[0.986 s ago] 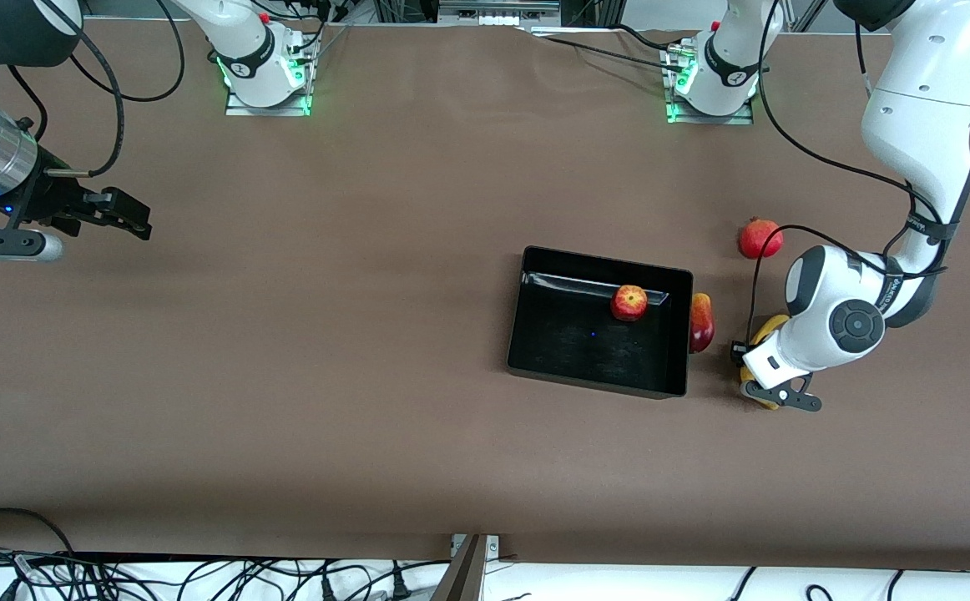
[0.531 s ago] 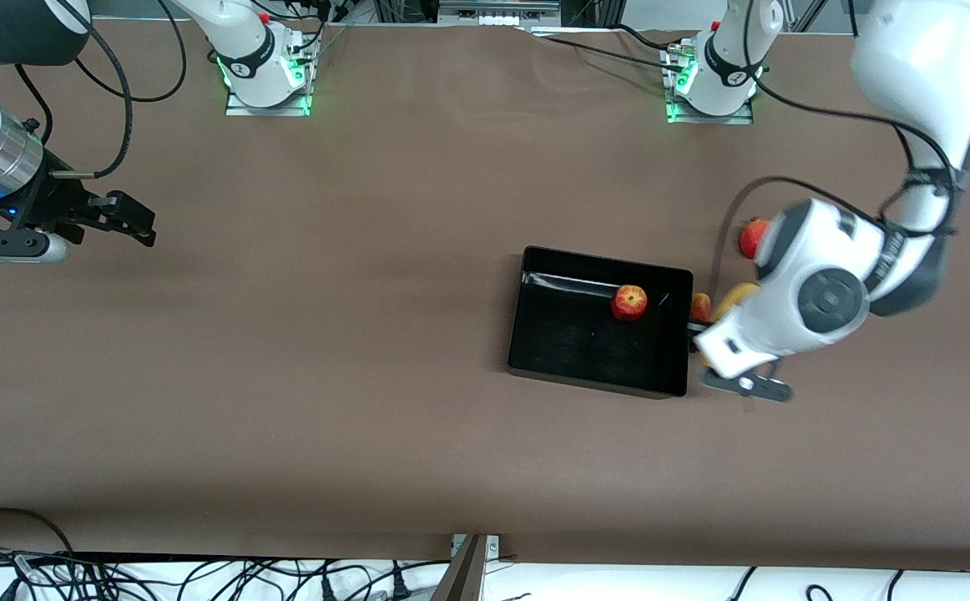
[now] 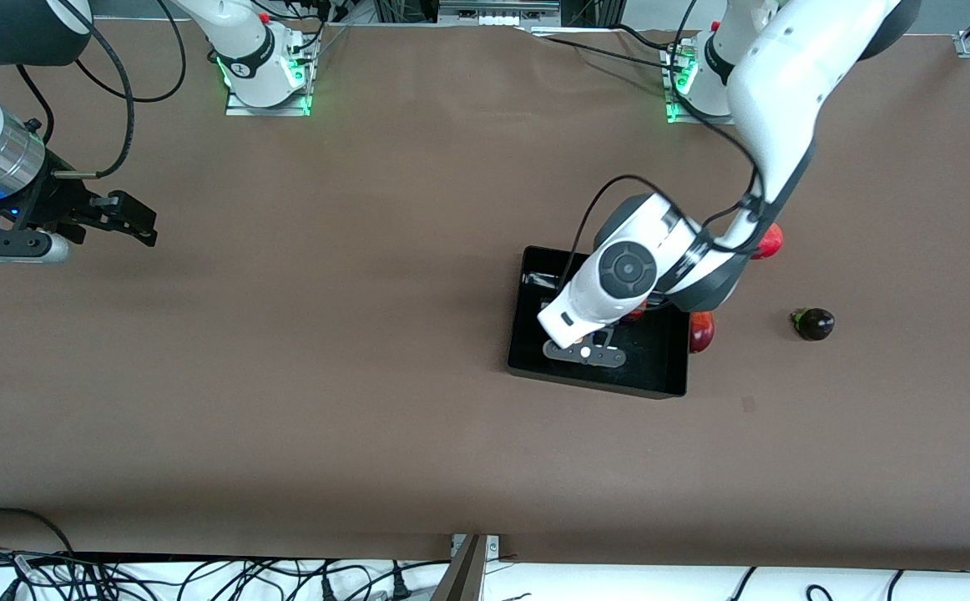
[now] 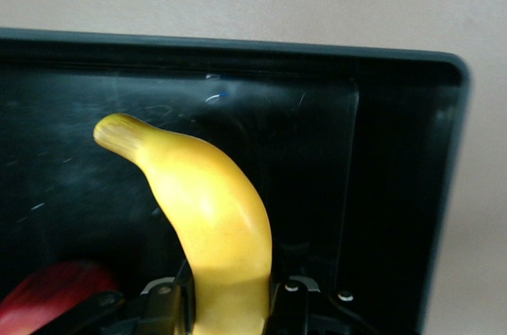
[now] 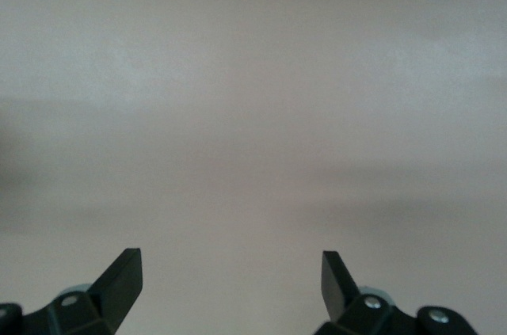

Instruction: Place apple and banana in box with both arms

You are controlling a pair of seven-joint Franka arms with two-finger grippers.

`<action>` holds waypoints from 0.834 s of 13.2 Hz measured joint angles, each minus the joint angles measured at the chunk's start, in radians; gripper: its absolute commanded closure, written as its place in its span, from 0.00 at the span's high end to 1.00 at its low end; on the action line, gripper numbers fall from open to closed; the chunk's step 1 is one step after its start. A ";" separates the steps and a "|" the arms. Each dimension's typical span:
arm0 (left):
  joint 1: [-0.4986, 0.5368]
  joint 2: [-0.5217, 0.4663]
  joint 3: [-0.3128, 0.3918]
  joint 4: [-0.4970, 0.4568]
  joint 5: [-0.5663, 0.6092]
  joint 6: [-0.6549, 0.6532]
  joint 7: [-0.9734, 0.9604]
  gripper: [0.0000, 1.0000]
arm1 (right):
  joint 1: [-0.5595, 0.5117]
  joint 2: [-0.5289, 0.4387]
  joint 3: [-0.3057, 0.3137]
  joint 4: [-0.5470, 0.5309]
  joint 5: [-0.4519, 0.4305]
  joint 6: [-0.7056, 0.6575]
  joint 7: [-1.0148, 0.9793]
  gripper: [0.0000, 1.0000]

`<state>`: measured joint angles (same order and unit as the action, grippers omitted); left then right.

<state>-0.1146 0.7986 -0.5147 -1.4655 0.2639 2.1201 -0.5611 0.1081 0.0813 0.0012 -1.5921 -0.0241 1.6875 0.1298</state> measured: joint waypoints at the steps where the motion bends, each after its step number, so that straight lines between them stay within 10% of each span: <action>1: 0.002 0.023 0.009 0.000 0.000 0.023 0.000 0.50 | 0.000 0.000 0.000 0.000 0.001 0.000 0.000 1.00; 2: 0.004 0.039 0.013 0.000 0.000 0.033 -0.003 0.97 | 0.000 0.000 0.000 0.000 0.005 0.000 0.000 1.00; 7: 0.032 0.007 0.016 0.038 0.000 -0.054 -0.045 1.00 | 0.002 0.000 0.003 0.001 0.025 0.002 0.000 1.00; 11: 0.159 -0.227 0.013 0.099 0.001 -0.329 -0.002 1.00 | 0.003 -0.001 0.003 0.003 0.025 0.002 0.000 1.00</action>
<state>0.0449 0.5712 -0.5013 -1.3662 0.2644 1.7906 -0.5633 0.1110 0.0807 0.0044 -1.5890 0.0014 1.6894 0.1298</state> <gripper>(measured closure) 0.000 0.000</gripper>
